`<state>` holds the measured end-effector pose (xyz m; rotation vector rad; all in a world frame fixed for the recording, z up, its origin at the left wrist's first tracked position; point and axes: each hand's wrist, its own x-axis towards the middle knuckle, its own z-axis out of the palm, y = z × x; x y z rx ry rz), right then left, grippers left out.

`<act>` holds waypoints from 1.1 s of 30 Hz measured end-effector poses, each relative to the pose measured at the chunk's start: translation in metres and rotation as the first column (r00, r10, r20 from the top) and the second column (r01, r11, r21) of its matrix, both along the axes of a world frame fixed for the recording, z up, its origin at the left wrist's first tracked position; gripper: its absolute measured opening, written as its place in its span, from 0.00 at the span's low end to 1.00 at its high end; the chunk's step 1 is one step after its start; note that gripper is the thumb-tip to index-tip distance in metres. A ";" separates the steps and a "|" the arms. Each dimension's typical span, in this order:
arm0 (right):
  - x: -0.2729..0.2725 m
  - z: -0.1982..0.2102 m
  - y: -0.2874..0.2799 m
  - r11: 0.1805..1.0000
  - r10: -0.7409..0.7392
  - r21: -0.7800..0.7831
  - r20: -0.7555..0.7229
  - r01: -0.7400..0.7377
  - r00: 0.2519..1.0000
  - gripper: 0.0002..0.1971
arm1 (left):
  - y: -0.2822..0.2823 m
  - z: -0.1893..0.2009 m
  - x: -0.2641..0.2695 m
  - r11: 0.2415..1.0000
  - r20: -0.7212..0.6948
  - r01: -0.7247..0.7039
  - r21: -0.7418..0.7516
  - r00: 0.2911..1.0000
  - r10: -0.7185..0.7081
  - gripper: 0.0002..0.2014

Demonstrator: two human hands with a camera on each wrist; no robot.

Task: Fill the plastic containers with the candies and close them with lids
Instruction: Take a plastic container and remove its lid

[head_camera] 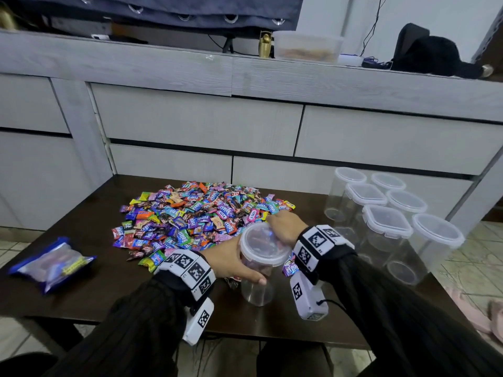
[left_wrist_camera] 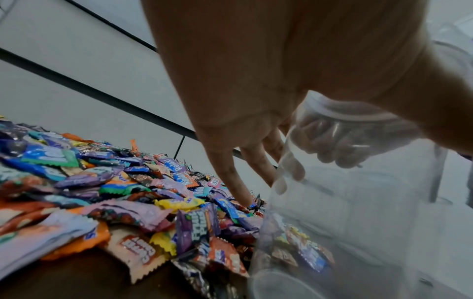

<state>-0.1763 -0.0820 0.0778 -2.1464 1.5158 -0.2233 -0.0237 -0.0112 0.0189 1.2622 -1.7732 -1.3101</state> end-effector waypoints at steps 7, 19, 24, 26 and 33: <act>-0.001 0.000 -0.006 0.993 0.010 -0.118 -0.048 -0.016 0.999 0.22 | -0.003 -0.010 -0.004 0.997 -0.025 -0.049 -0.063 0.999 0.048 0.40; -0.012 -0.006 -0.005 0.988 0.023 -0.153 0.033 -0.018 0.999 0.31 | 0.000 -0.016 -0.003 0.973 0.071 -0.120 -0.199 0.988 0.136 0.51; -0.010 -0.007 -0.013 0.969 0.215 -0.145 0.090 -0.201 0.972 0.29 | -0.003 -0.012 -0.003 0.980 0.047 -0.099 -0.171 0.993 0.109 0.42; -0.009 -0.008 -0.016 0.965 0.238 -0.136 0.101 -0.224 0.966 0.28 | -0.005 -0.014 -0.006 0.983 0.009 -0.095 -0.160 0.995 0.097 0.39; -0.008 -0.002 -0.019 0.948 0.188 -0.253 -0.049 -0.195 0.981 0.29 | -0.010 -0.019 -0.016 0.975 -0.080 -0.136 -0.174 0.989 0.124 0.44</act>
